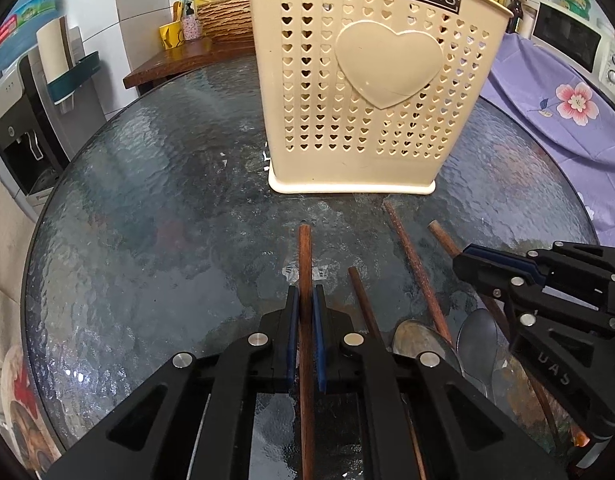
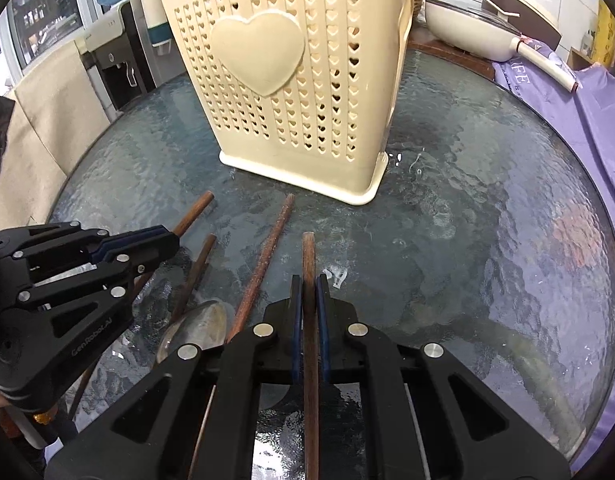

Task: Organize utensils
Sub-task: 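Lift both wooden chopsticks and carry them over the cream basket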

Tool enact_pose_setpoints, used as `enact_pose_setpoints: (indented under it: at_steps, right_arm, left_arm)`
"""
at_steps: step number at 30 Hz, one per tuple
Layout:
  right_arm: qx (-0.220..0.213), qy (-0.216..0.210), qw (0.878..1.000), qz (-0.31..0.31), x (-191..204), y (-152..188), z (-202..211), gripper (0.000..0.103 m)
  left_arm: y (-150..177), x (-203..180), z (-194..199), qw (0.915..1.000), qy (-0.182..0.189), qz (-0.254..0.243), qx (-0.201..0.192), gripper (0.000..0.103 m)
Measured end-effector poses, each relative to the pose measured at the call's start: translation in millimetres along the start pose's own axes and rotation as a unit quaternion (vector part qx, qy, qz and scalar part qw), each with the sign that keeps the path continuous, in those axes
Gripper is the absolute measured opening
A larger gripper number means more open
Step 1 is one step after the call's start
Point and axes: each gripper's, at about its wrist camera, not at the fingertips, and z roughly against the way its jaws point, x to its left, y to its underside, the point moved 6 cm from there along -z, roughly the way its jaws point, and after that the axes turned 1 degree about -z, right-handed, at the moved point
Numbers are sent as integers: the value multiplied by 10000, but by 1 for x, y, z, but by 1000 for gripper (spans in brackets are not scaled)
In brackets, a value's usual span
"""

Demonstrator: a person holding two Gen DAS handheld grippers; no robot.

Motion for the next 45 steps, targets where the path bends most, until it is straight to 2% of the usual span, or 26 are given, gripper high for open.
enact_pose_setpoints:
  at_steps: [11, 15, 19, 34, 45]
  right_arm:
    - [-527, -425, 9973, -288, -9, -14, 35, 8]
    - [-880, -746, 9922, -465, -12, -25, 64, 8]
    - [-1209, -896, 9875, -478, -15, -34, 93, 8]
    - [-1826, -1112, 9767, -188, 0, -36, 163, 8]
    - [-2069, -1158, 9714, 146, 11, -33, 202, 8]
  left_arm:
    - [-12, 8, 26, 9987, 275, 218, -373, 7]
    - [-19, 11, 46, 9969, 416, 269, -610, 7]
    - [-25, 10, 66, 9946, 546, 308, -830, 7]
    - [-34, 4, 135, 9841, 877, 250, -1525, 7]
    - [-33, 3, 184, 9741, 990, 143, -2030, 7]
